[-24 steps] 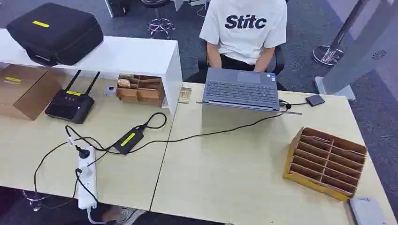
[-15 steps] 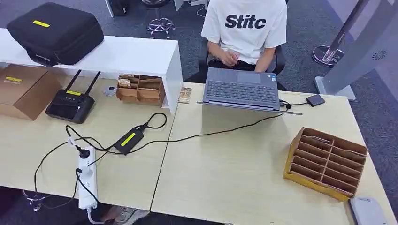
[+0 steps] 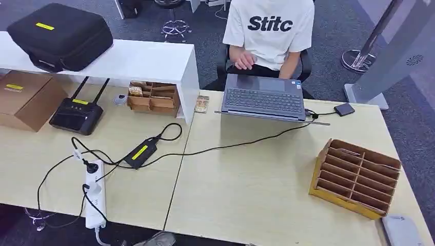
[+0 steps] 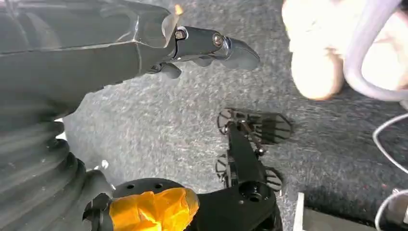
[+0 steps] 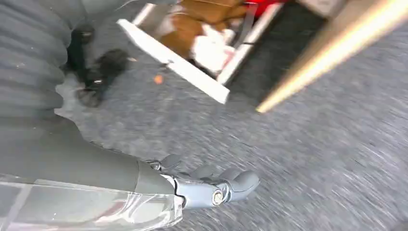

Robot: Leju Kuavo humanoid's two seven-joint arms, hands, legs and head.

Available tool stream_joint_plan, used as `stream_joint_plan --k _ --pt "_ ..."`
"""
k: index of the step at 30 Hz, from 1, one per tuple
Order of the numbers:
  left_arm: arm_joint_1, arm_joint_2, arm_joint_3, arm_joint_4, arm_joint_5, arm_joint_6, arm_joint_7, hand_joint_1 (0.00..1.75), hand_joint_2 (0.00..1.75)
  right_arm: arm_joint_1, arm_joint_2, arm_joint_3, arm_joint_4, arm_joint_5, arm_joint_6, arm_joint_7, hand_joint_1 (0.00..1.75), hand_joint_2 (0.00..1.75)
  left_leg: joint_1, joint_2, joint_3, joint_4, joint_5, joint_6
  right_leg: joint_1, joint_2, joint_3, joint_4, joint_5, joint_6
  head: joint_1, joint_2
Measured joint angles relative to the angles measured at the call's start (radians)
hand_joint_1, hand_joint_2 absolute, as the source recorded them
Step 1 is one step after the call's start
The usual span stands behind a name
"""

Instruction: Pass the card to the sensor for recognition and then transmit it.

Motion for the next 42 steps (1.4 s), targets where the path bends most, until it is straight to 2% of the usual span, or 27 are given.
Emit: stream_joint_plan --k 4,8,10,13,15,17,18,19,22,24,29,31,35,42 --pt "0.001 0.0 -0.022 0.0 -0.016 -0.002 -0.053 0.0 1.75 -0.007 0.023 -0.068 -0.085 -0.064 -0.009 -0.017 0.0 1.75 0.0 0.0 0.0 0.0 0.0 0.0 0.0 0.0 0.0 0.0 0.0 0.0 0.0 0.0" --pt "-0.001 0.0 -0.044 0.003 -0.051 0.005 -0.043 0.0 1.75 -0.031 0.026 -0.125 -0.096 -0.179 0.002 -0.121 0.0 1.75 0.0 0.0 0.0 0.0 0.0 0.0 0.0 0.0 0.0 0.0 0.0 0.0 0.0 0.0" --pt "0.0 0.001 -0.067 0.003 -0.076 0.002 -0.069 0.0 1.75 -0.037 0.024 -0.133 -0.087 -0.205 0.005 -0.16 0.0 1.75 0.0 0.0 0.0 0.0 0.0 0.0 0.0 0.0 0.0 0.0 0.0 0.0 0.0 0.0" --pt "-0.003 -0.001 -0.078 0.003 -0.068 0.008 -0.114 0.0 1.75 -0.055 0.007 -0.154 -0.054 -0.319 0.041 -0.231 0.0 1.75 0.0 0.0 0.0 0.0 0.0 0.0 0.0 0.0 0.0 0.0 0.0 0.0 0.0 0.0" --pt "-0.01 0.0 -0.099 0.008 -0.119 0.026 -0.076 0.0 1.75 -0.068 -0.019 -0.159 -0.016 -0.378 0.079 -0.273 0.0 1.75 0.0 0.0 0.0 0.0 0.0 0.0 0.0 0.0 0.001 0.0 0.0 0.0 0.0 0.0" --pt "-0.016 0.003 -0.154 0.017 -0.211 0.047 0.011 0.0 1.75 -0.085 -0.052 -0.161 0.032 -0.435 0.128 -0.309 0.0 1.75 0.0 0.001 0.001 0.0 0.0 0.0 0.0 0.001 0.0 0.0 0.0 0.0 0.0 0.0" --pt "-0.015 0.004 -0.177 0.017 -0.229 0.07 0.021 0.0 1.75 -0.094 -0.063 -0.161 0.052 -0.453 0.14 -0.321 0.0 1.75 0.0 0.001 0.001 0.0 0.0 0.0 0.0 0.001 0.0 0.0 0.0 0.0 0.0 0.0" --pt "-0.016 0.004 -0.197 0.018 -0.225 0.096 0.016 0.0 1.75 -0.1 -0.072 -0.161 0.072 -0.467 0.149 -0.333 0.0 1.75 0.0 0.001 0.001 0.0 0.0 0.0 0.0 0.001 0.0 0.0 0.0 0.0 0.0 0.0" --pt "-0.016 0.003 -0.207 0.018 -0.166 0.12 -0.107 0.0 1.75 -0.109 -0.077 -0.16 0.103 -0.492 0.15 -0.384 0.0 1.75 0.0 0.0 0.001 0.0 0.0 0.0 0.0 0.0 0.001 0.0 0.0 0.0 0.0 0.0" --pt "-0.017 0.003 -0.207 0.018 -0.162 0.105 -0.126 0.0 1.75 -0.107 -0.077 -0.16 0.114 -0.505 0.146 -0.388 0.0 1.75 0.0 0.0 0.001 0.0 0.0 0.0 0.0 0.0 0.001 0.0 0.0 0.0 0.0 0.0" --pt "-0.016 -0.003 -0.214 0.018 -0.137 0.042 -0.05 0.0 1.75 -0.1 -0.083 -0.148 0.112 -0.531 0.162 -0.386 0.0 1.75 0.0 0.0 0.0 0.0 0.0 0.0 0.0 0.001 0.0 0.0 0.0 0.0 0.0 0.0" --pt "-0.014 -0.006 -0.214 0.018 -0.113 0.031 -0.034 0.0 1.75 -0.094 -0.079 -0.141 0.07 -0.546 0.16 -0.368 0.0 1.75 0.0 0.0 0.0 0.0 0.0 0.0 0.0 0.0 0.0 0.0 0.0 0.0 0.0 0.0" --pt "-0.014 -0.011 -0.214 0.019 -0.102 0.031 -0.032 0.0 1.75 -0.082 -0.06 -0.138 -0.016 -0.56 0.149 -0.332 0.0 1.75 0.0 0.0 0.0 0.0 0.0 0.0 0.0 0.0 0.0 0.0 0.0 0.0 0.0 0.0" --pt "-0.014 -0.016 -0.214 0.019 -0.102 0.016 -0.034 0.0 1.75 -0.071 -0.039 -0.132 -0.087 -0.555 0.145 -0.33 0.0 1.75 0.0 0.0 0.0 0.0 0.0 0.0 0.0 0.0 0.0 0.0 0.0 0.0 0.0 0.0"
